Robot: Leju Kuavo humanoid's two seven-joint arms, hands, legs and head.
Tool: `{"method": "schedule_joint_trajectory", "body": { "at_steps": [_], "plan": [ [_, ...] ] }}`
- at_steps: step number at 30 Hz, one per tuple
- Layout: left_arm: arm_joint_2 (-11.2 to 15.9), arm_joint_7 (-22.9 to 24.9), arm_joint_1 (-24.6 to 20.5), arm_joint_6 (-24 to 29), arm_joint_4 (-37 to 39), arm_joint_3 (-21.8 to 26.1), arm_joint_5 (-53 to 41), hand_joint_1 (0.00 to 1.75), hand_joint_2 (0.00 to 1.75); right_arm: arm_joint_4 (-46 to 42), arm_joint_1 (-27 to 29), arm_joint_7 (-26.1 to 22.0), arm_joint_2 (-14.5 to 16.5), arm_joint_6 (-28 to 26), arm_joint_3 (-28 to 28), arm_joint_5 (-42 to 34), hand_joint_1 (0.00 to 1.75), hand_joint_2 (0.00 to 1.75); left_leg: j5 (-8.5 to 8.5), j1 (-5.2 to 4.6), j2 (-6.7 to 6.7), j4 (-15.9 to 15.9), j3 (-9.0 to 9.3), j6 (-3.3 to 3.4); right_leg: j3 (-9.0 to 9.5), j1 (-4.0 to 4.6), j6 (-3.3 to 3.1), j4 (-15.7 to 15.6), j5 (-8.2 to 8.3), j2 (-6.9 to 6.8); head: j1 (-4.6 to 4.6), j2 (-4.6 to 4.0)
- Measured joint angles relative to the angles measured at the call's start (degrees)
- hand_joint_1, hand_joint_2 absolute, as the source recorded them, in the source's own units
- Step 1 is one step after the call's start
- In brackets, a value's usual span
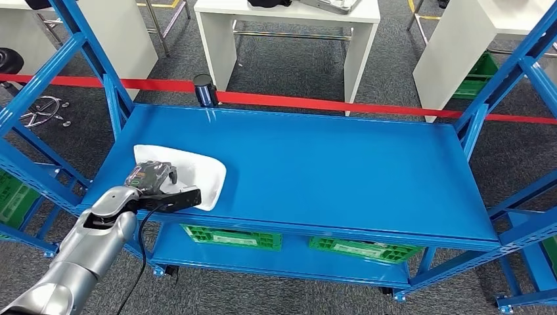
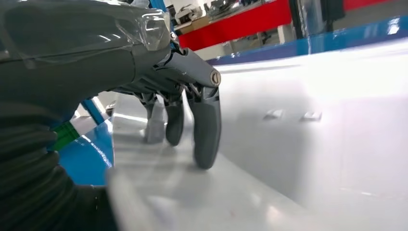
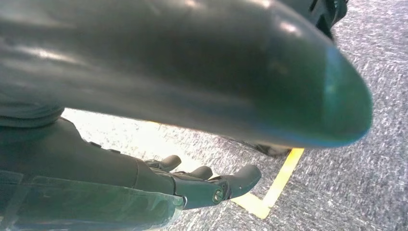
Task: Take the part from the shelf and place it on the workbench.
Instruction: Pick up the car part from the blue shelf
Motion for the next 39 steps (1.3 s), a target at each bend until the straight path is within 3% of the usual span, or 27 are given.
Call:
{"method": "schedule_joint_trajectory", "body": {
  "at_steps": [1, 2, 3, 5, 6, 8, 10, 12, 15, 17, 18, 20, 22, 27, 28, 30, 32, 33, 34, 36, 37, 39],
  "plan": [
    [0.0, 0.0, 0.0, 0.1, 0.1, -0.1, 0.0, 1.75, 1.75, 0.0, 0.0, 0.0, 0.0, 0.0, 0.0, 0.0, 0.00, 0.00, -0.01, -0.01, -0.02, 0.0, 0.00, 0.01, -1.44, -0.05, 0.16, 3.0, -0.83, 0.00, 0.01, 0.00],
    [-0.1, 0.0, 0.0, 0.2, 0.1, -0.2, 0.0, 1.75, 1.75, 0.0, 0.1, 0.0, 0.0, 0.0, 0.1, 0.0, 0.00, 0.00, -0.03, 0.01, -0.06, 0.0, 0.01, 0.00, -1.97, -0.15, 0.54, 4.0, -0.84, -0.01, 0.02, 0.00],
    [-0.1, 0.0, 0.0, 0.4, 0.1, -0.3, 0.0, 1.75, 1.75, 0.0, 0.1, 0.0, 0.0, 0.0, 0.1, 0.0, 0.00, 0.00, -0.07, 0.04, -0.12, 0.1, 0.03, -0.05, -1.39, -0.31, 1.08, 2.8, 0.02, -0.03, 0.02, 0.00],
    [-0.1, -0.2, 0.0, 1.1, 0.1, -0.4, 0.2, 1.75, 1.75, -0.1, 0.1, 0.0, -0.1, -0.1, 0.1, 0.0, 0.00, 0.00, -0.33, 0.07, -0.26, 0.5, -0.02, -0.43, 2.27, -0.72, 2.14, -4.9, 2.93, -0.16, 0.04, 0.00],
    [-0.1, -0.3, 0.0, 1.7, 0.1, -0.4, 0.6, 1.75, 1.75, -0.1, 0.0, 0.0, -0.1, -0.1, 0.1, -0.1, 0.00, 0.00, -0.55, -0.02, -0.32, 0.9, -0.15, -0.74, 4.04, -0.81, 2.18, -8.4, 4.06, -0.16, 0.03, 0.00],
    [-0.1, -1.0, 0.2, 3.1, -0.2, -0.3, 1.7, 1.75, 1.75, -0.1, 0.0, 0.0, -0.1, -0.3, 0.1, -0.2, 0.00, 0.00, -0.83, -0.22, -0.40, 1.4, -0.42, -1.31, 5.64, -0.69, 1.41, -11.5, 4.80, -0.12, -0.01, 0.00],
    [-0.1, -2.5, 1.1, 4.0, -1.6, 0.3, 4.1, 1.75, 1.75, -0.1, 0.1, -0.1, 0.0, -0.3, 0.1, -0.4, 0.00, 0.00, -0.90, -0.07, -0.41, 1.5, -0.53, -1.68, 5.73, -0.54, 0.49, -11.5, 4.95, -0.03, -0.03, 0.00],
    [-0.3, -5.2, 2.5, 3.8, -4.5, 1.7, 9.2, 1.75, 1.75, -0.2, 0.2, -0.3, 0.1, -0.3, 0.1, -0.6, 0.00, 0.00, -2.17, 0.22, -0.33, 3.2, -1.32, -2.19, 5.85, -0.66, -0.13, -11.6, 5.07, 0.05, -0.11, 0.00],
    [-1.0, -10.3, 5.1, 1.6, -10.9, 4.9, 20.3, 1.75, 1.75, -0.2, 0.3, -0.5, 0.1, -0.4, 0.1, -0.9, 0.00, 0.00, -7.13, 0.47, -0.26, 13.3, -6.05, -2.85, 5.94, -0.61, -0.68, -11.7, 5.02, 0.12, -0.28, 0.00],
    [-2.0, -13.7, 7.4, -1.6, -16.3, 7.1, 30.1, 1.75, 1.75, -0.2, 0.5, -0.6, 0.2, -0.5, 0.1, -1.1, 0.00, 0.00, -8.24, 0.51, -0.26, 18.2, -8.63, -2.87, 6.00, -0.49, -0.80, -11.6, 4.91, 0.15, -0.28, 0.00],
    [-2.7, -15.1, 8.6, -3.5, -19.5, 8.1, 35.3, 1.75, 1.75, -0.2, 0.5, -0.6, 0.2, -0.7, 0.1, -1.2, 0.00, 0.00, -7.25, 0.51, -0.26, 17.5, -8.49, -2.74, 6.06, -0.43, -0.84, -11.6, 4.87, 0.19, -0.28, 0.00],
    [-3.9, -16.7, 10.1, -6.9, -25.5, 9.4, 43.8, 1.75, 1.75, -0.2, 0.5, -0.6, 0.4, -0.9, 0.1, -1.3, 0.00, 0.00, -3.35, 0.44, -0.26, 10.8, -5.44, -2.15, 6.22, -0.33, -0.86, -11.7, 4.80, 0.26, -0.27, 0.00],
    [-4.8, -17.6, 10.6, -10.2, -30.9, 9.8, 51.0, 1.75, 1.75, -0.2, 0.5, -0.5, 0.6, -1.0, 0.1, -1.5, 0.00, 0.00, -1.08, 0.12, -0.25, 4.2, -2.20, -1.54, 6.12, -0.04, -0.67, -11.6, 4.74, 0.31, -0.25, 0.00],
    [-7.1, -18.8, 11.6, -19.1, -41.2, 9.3, 70.5, 1.75, 1.75, -0.2, 0.5, -0.4, 1.2, -1.0, 0.1, -2.3, 0.00, 0.00, -0.67, -0.15, -0.20, 1.3, -0.76, -0.45, 5.45, -0.03, 0.45, -10.8, 4.16, 0.20, -0.18, 0.00],
    [-7.5, -18.8, 11.7, -20.8, -42.9, 9.0, 74.4, 1.75, 1.75, -0.2, 0.4, -0.4, 1.2, -1.0, 0.1, -2.3, 0.00, 0.00, -0.44, -0.05, -0.14, 0.9, -0.52, -0.10, 4.53, -0.03, 0.39, -8.8, 3.06, 0.17, -0.13, 0.00],
    [-8.0, -18.8, 12.0, -24.6, -46.0, 8.1, 81.3, 1.75, 1.75, -0.2, 0.5, -0.4, 1.3, -1.1, 0.1, -2.3, 0.00, 0.00, -0.28, -0.03, -0.09, 0.6, -0.38, 0.29, 1.26, -0.08, -0.03, -1.6, -0.12, 0.12, -0.06, 0.00],
    [-8.4, -18.5, 12.5, -28.4, -48.8, 7.0, 87.0, 1.75, 1.75, -0.2, 0.5, -0.3, 1.4, -1.2, 0.1, -2.1, 0.00, 0.00, -0.28, -0.08, -0.12, 0.7, -0.42, 0.36, -1.33, -0.20, 0.21, 4.1, -1.92, 0.12, -0.06, 0.00],
    [-8.5, -18.2, 12.7, -30.1, -50.2, 6.3, 89.4, 1.75, 1.75, -0.2, 0.5, -0.2, 1.4, -1.3, 0.1, -2.0, 0.00, 0.00, -0.26, -0.06, -0.14, 0.7, -0.42, 0.33, -1.27, -0.31, 0.65, 4.1, -1.63, 0.10, -0.04, 0.00],
    [-8.5, -17.7, 12.8, -31.4, -51.7, 5.5, 91.3, 1.75, 1.75, -0.2, 0.5, 0.0, 1.4, -1.5, 0.1, -2.0, 0.00, 0.00, -0.25, -0.03, -0.18, 0.8, -0.40, 0.27, -0.03, -0.47, 1.22, 1.7, -0.53, 0.07, -0.03, 0.00],
    [-8.7, -16.6, 12.8, -33.1, -54.3, 4.0, 94.2, 1.75, 1.75, -0.3, 0.4, 0.4, 1.4, -1.9, 0.1, -1.9, 0.00, 0.00, -0.40, -0.09, -0.26, 1.4, -0.56, -0.07, 4.04, -0.73, 2.11, -6.2, 2.32, -0.05, 0.05, 0.00],
    [-8.7, -16.0, 12.8, -33.6, -55.4, 3.3, 95.4, 1.75, 1.75, -0.3, 0.4, 0.7, 1.4, -2.2, 0.1, -2.0, 0.00, 0.00, -0.52, -0.20, -0.29, 1.8, -0.77, -0.30, 5.56, -0.78, 2.08, -9.2, 3.33, -0.05, 0.03, 0.00],
    [-8.7, -15.0, 12.6, -34.5, -57.2, 1.8, 97.0, 1.75, 1.75, -0.3, 0.4, 1.5, 1.4, -2.8, 0.1, -2.3, 0.00, 0.00, -0.53, -0.36, -0.33, 2.3, -1.22, -0.90, 6.42, -0.60, 1.43, -11.2, 4.03, 0.05, -0.01, 0.00]
  ]
}}
